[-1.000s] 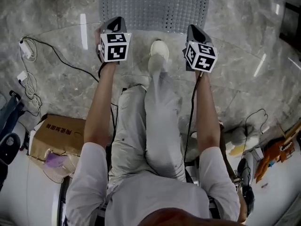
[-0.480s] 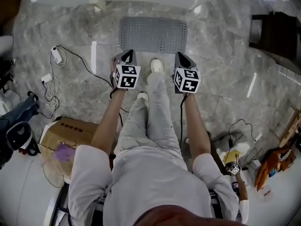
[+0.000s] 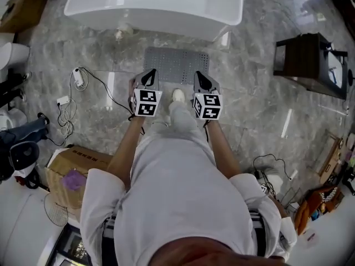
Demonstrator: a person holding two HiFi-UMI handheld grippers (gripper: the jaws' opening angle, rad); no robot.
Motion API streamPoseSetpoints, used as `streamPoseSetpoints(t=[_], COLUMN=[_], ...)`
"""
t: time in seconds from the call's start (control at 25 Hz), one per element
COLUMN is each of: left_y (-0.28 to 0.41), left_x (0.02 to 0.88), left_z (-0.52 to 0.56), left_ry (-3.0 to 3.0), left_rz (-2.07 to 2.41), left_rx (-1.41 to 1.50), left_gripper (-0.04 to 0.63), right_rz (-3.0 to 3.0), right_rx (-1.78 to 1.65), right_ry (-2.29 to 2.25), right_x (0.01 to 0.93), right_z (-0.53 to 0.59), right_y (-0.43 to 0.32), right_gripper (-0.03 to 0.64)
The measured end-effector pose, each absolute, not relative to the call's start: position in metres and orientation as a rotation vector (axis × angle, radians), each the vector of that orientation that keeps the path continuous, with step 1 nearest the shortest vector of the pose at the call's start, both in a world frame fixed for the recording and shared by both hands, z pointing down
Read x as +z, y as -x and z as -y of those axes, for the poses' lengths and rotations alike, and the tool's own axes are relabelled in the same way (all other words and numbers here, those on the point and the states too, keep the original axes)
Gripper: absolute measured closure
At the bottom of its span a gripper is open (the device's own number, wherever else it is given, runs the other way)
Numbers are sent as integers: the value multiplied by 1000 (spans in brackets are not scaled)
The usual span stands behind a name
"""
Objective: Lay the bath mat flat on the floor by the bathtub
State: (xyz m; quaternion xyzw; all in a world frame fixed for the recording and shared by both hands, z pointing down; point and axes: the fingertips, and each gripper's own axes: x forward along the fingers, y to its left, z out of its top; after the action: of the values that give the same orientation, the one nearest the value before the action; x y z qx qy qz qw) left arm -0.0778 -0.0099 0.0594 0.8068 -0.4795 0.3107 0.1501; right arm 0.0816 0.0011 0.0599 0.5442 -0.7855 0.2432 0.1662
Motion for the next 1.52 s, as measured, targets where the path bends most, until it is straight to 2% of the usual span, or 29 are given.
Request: streamPoseSetpoints(t=[0.24,0.76,1.12,1.52], left_y=[74,59,78,110], left_x=[-10,-132,-155,-165], left_z=[21,32,15,1], left_ry=[-2414,-2726,-2730,-2721], left_rz=[1499,1655,1566,1559], left_rx=[758,424,239,192], left_gripper=[600,601,601,601], right_rz=[2407,2603,2550,2517], right_rx=[558,48,-110,-132], right_ry=[-1581,-1685,-1738,-1798], right_x=[-13,-134,-169,-184], right_z=[15,19,-1,-13], right_y=[-85,-78,-64,-55], right_gripper=[614,617,617,617])
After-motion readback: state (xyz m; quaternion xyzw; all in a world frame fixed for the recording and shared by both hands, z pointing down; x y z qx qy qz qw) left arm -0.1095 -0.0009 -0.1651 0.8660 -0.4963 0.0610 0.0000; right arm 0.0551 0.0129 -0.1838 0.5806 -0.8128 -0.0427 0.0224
